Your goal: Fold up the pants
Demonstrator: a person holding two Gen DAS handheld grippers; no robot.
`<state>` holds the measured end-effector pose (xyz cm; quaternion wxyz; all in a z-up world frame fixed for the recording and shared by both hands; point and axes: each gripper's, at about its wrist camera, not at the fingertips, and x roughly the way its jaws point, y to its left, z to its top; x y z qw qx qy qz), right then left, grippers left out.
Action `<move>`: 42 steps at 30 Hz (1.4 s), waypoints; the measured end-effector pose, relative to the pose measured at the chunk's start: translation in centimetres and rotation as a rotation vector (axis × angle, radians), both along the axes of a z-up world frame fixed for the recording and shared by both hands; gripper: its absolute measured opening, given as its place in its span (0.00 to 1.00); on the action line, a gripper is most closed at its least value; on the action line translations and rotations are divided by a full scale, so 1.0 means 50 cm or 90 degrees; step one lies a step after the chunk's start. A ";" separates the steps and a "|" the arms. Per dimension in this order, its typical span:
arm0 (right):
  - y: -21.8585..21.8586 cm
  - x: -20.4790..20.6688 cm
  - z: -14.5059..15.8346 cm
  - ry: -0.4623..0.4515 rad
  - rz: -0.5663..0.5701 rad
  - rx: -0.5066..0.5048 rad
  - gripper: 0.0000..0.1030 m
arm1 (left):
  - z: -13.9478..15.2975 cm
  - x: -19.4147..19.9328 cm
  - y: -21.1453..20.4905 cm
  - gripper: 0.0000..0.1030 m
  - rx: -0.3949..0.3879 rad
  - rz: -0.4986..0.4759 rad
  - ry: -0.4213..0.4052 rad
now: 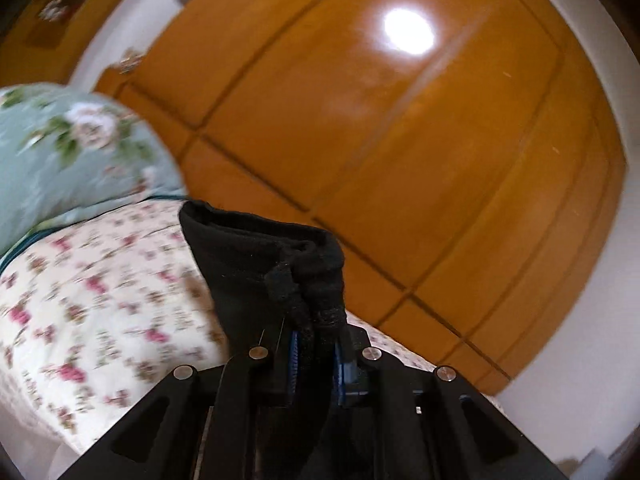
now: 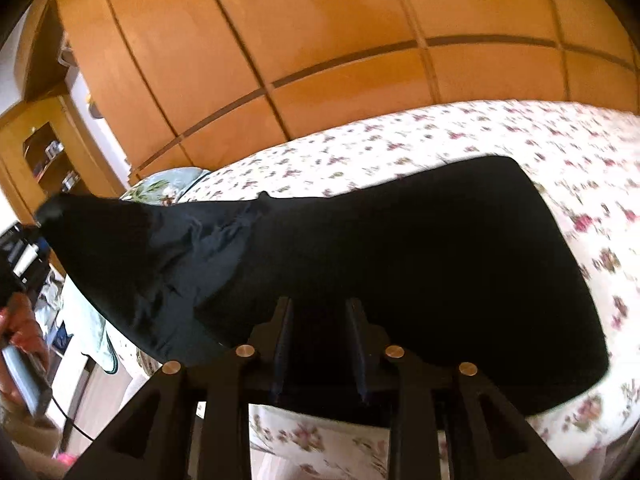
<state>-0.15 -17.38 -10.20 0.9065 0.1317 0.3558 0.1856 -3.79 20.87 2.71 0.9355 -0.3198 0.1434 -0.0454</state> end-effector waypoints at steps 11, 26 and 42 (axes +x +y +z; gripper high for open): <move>-0.112 -0.024 0.025 -0.018 -0.065 0.079 0.27 | 0.097 0.025 -0.268 0.12 0.120 -0.220 -0.062; -0.258 -0.050 0.058 -0.046 -0.164 0.201 0.38 | -0.089 0.111 -0.620 0.13 0.266 -0.446 0.084; -0.224 0.027 -0.009 0.045 -0.090 0.212 0.60 | -0.126 0.045 -0.503 0.34 0.293 -0.390 0.084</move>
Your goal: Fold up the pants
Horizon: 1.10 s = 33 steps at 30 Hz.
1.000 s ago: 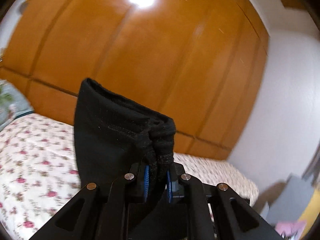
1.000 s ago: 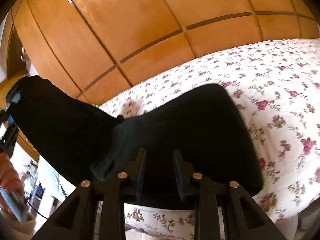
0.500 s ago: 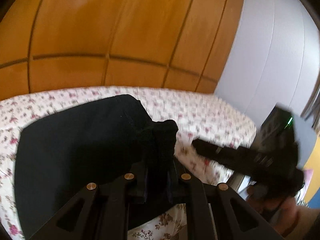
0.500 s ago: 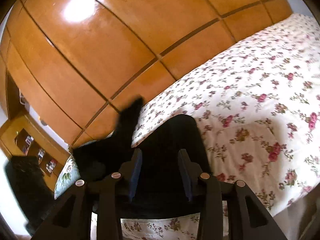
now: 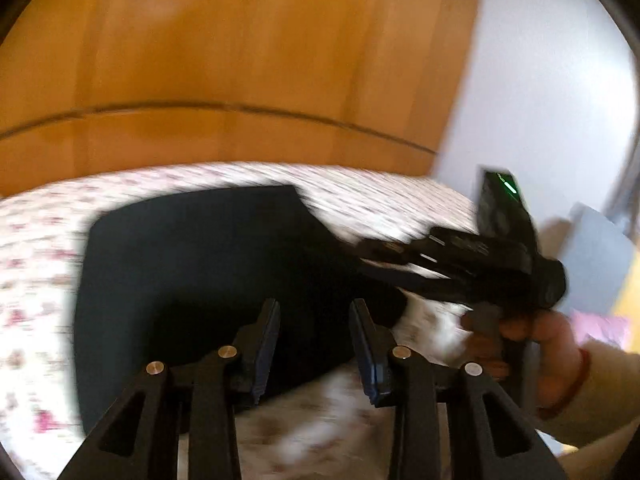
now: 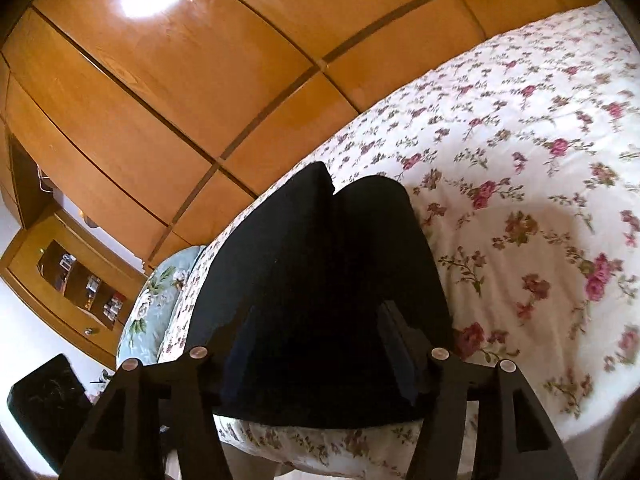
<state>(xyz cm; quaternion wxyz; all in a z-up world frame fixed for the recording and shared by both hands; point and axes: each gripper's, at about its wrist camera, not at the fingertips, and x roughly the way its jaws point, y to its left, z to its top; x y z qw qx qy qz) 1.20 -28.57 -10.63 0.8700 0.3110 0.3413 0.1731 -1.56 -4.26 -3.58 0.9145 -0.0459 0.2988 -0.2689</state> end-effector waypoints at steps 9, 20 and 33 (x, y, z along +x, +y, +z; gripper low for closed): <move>0.103 0.036 0.010 0.023 0.059 -0.158 0.15 | -0.065 0.083 0.203 0.36 -0.005 0.251 0.077; 0.025 0.015 0.082 0.021 0.009 -0.146 0.13 | -0.057 0.080 0.117 0.36 0.006 0.152 0.050; 0.039 -0.001 0.083 0.020 -0.055 -0.264 0.27 | -0.020 0.103 0.130 0.38 0.017 0.139 0.076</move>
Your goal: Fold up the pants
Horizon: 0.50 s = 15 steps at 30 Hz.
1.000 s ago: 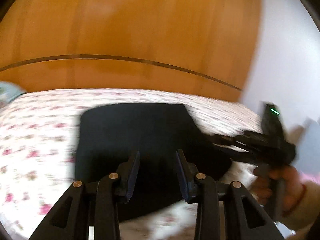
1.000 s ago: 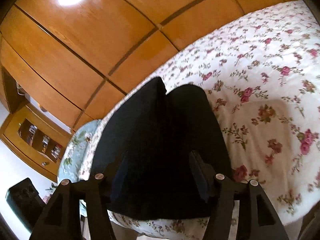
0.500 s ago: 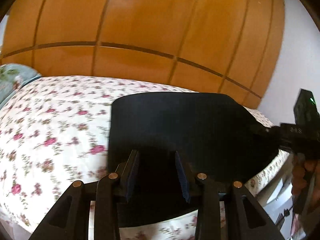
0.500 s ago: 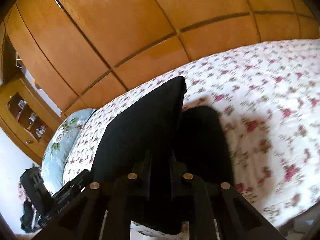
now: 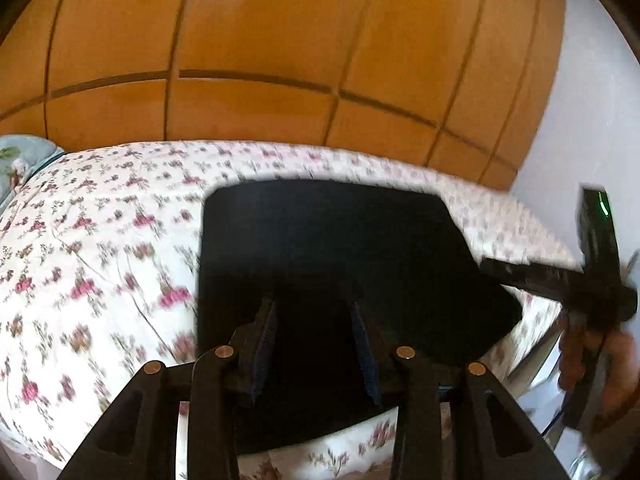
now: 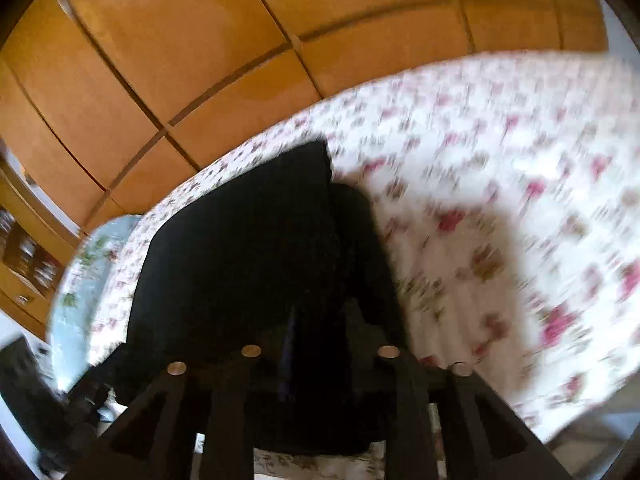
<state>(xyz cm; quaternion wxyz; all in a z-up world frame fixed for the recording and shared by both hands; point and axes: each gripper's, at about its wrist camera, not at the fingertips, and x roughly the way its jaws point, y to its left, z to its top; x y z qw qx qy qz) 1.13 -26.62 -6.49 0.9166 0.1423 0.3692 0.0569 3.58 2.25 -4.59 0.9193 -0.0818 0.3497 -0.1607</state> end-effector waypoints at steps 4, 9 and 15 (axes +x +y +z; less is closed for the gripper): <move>0.043 0.004 0.082 -0.085 0.062 -0.076 0.28 | 0.042 0.068 0.023 0.39 0.002 0.041 -0.001; 0.133 0.088 0.072 -0.053 0.154 -0.158 0.28 | 0.021 0.184 -0.020 0.39 0.095 0.045 0.061; 0.098 0.194 -0.025 0.059 0.106 -0.156 0.08 | -0.034 0.258 -0.077 0.41 0.179 0.033 0.073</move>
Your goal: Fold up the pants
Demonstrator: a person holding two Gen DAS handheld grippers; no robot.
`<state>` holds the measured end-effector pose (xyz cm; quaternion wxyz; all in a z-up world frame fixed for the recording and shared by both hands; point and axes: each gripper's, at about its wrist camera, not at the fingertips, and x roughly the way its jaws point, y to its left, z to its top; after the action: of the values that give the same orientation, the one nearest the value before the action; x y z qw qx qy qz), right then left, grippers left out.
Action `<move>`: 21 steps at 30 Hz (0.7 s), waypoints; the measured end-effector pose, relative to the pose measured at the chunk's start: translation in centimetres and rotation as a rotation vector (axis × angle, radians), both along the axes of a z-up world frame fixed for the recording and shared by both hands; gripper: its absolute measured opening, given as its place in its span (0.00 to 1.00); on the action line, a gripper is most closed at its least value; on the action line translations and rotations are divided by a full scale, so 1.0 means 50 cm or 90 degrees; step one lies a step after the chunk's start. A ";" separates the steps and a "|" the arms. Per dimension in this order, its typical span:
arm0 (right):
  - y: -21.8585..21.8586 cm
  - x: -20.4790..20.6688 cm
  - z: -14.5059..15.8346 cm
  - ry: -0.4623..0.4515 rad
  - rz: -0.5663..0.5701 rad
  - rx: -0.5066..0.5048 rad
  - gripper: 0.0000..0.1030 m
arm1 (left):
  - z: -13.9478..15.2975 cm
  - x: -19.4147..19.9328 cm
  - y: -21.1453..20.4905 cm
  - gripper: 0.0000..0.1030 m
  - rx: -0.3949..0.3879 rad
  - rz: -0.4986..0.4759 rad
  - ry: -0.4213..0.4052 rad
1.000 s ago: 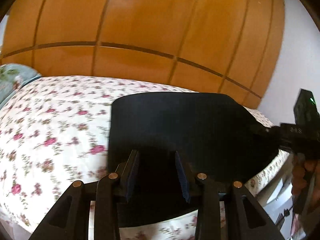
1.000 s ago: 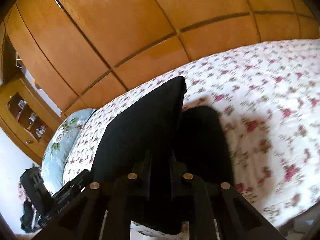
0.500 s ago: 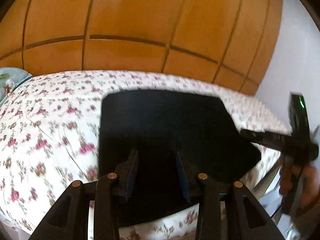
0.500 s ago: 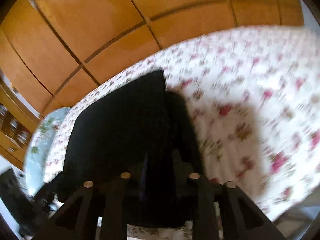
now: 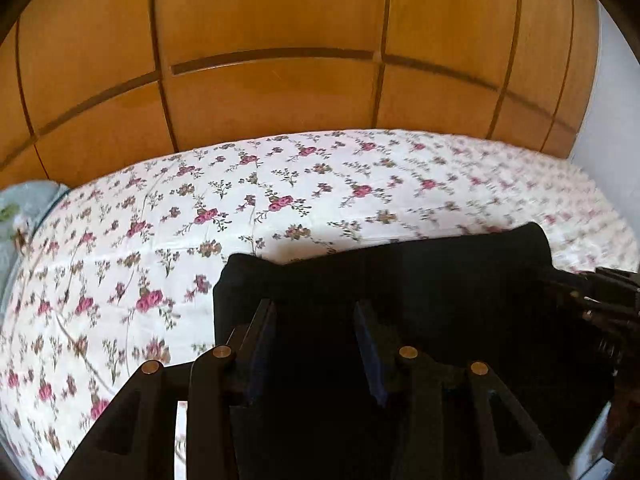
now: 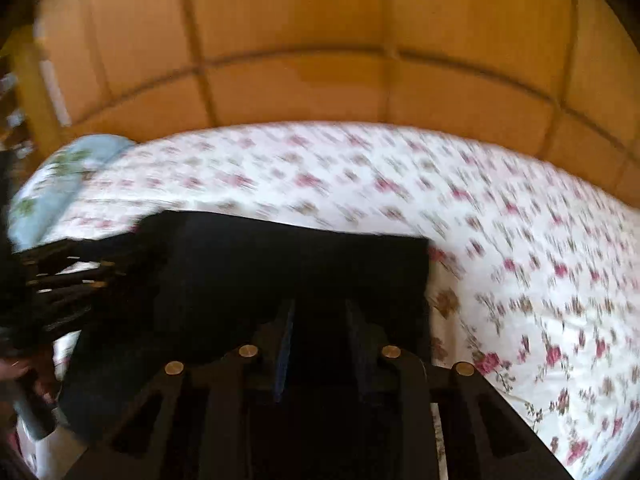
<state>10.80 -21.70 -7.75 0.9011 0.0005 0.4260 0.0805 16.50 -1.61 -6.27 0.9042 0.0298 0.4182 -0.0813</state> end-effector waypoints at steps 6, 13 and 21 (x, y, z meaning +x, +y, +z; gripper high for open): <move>-0.035 -0.008 -0.052 -0.047 -0.041 0.057 0.00 | -0.065 0.040 -0.009 0.45 0.023 0.010 0.007; -0.030 -0.005 -0.059 -0.080 -0.045 0.068 0.00 | -0.061 0.024 -0.003 0.45 0.014 0.012 -0.012; -0.024 -0.028 -0.042 -0.076 -0.042 0.061 0.00 | -0.044 -0.022 0.006 0.50 0.020 0.032 -0.039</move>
<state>9.39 -22.89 -9.84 0.9259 0.0525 0.3673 0.0712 15.40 -1.33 -8.48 0.9177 0.0355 0.3924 -0.0509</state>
